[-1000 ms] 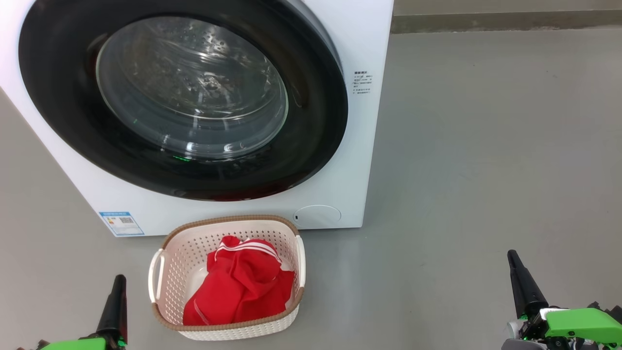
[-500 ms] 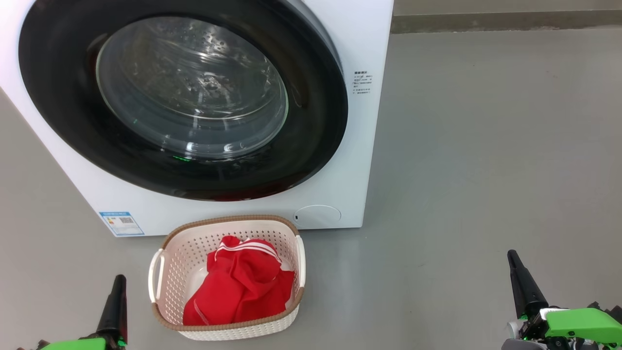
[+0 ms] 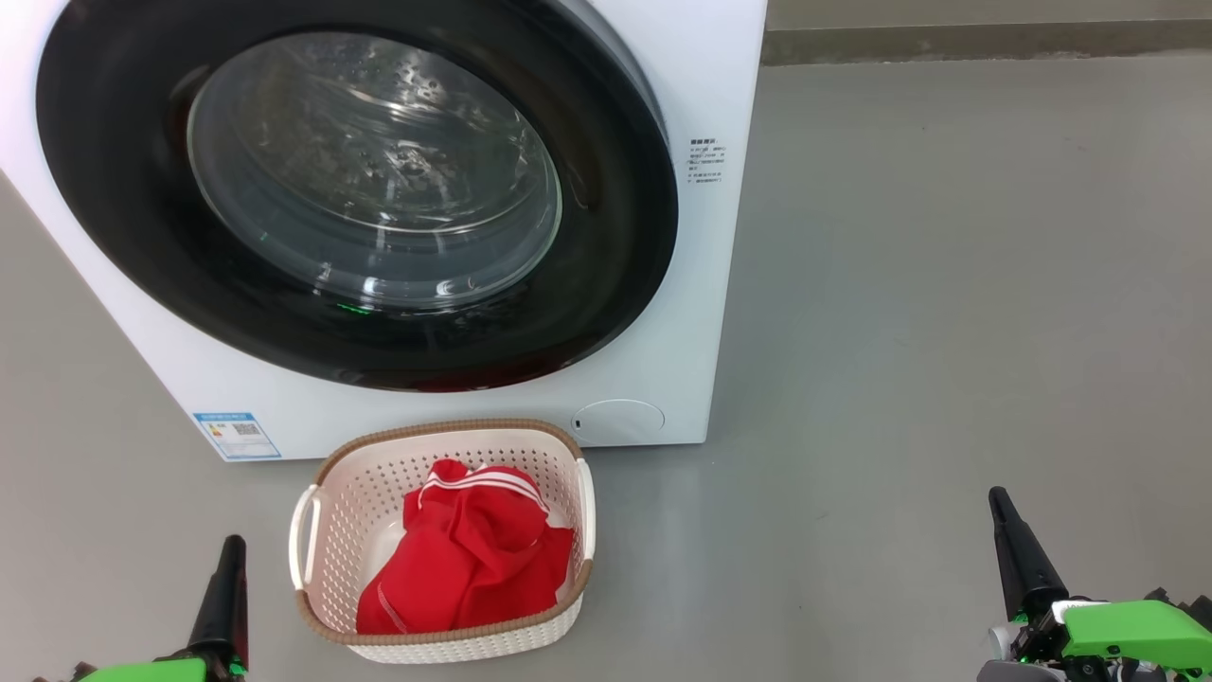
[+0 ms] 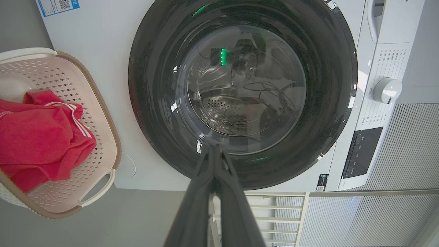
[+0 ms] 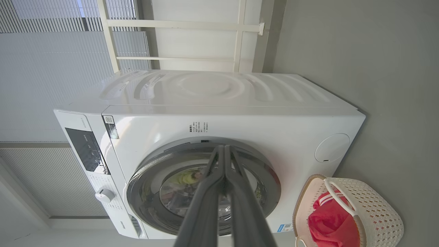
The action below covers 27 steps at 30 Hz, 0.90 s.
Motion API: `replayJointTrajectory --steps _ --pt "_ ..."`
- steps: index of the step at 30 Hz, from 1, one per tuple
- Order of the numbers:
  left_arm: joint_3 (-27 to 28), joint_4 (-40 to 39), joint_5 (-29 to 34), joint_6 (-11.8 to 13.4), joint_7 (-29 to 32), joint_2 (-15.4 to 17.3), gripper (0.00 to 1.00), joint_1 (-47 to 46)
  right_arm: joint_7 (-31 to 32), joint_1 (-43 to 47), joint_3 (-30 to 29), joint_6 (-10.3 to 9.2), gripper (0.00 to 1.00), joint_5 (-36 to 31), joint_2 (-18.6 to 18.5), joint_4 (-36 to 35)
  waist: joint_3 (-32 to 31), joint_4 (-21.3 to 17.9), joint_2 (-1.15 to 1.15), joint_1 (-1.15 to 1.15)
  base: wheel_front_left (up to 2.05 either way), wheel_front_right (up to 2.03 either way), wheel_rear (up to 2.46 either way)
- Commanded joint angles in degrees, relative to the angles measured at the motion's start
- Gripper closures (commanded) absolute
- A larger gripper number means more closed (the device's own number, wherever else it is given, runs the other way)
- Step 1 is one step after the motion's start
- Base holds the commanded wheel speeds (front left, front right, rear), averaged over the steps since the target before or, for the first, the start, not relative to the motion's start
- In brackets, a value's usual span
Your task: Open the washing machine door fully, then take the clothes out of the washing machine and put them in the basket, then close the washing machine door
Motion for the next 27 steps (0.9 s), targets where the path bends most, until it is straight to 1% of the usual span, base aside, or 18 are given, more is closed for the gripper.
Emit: replayJointTrajectory --steps 1,27 --pt "1.90 -1.54 -0.20 -0.19 0.33 0.91 1.00 -2.17 0.46 -2.09 1.29 0.09 1.00 0.61 -0.18 -1.74 0.00 0.00 0.00 0.00 0.00 0.00 0.00" --pt "1.90 -1.54 -0.21 -0.19 0.33 0.91 1.00 -2.17 0.45 -2.08 1.30 0.09 1.00 0.62 -0.18 -1.74 0.00 0.00 0.00 0.00 0.00 0.00 0.00"
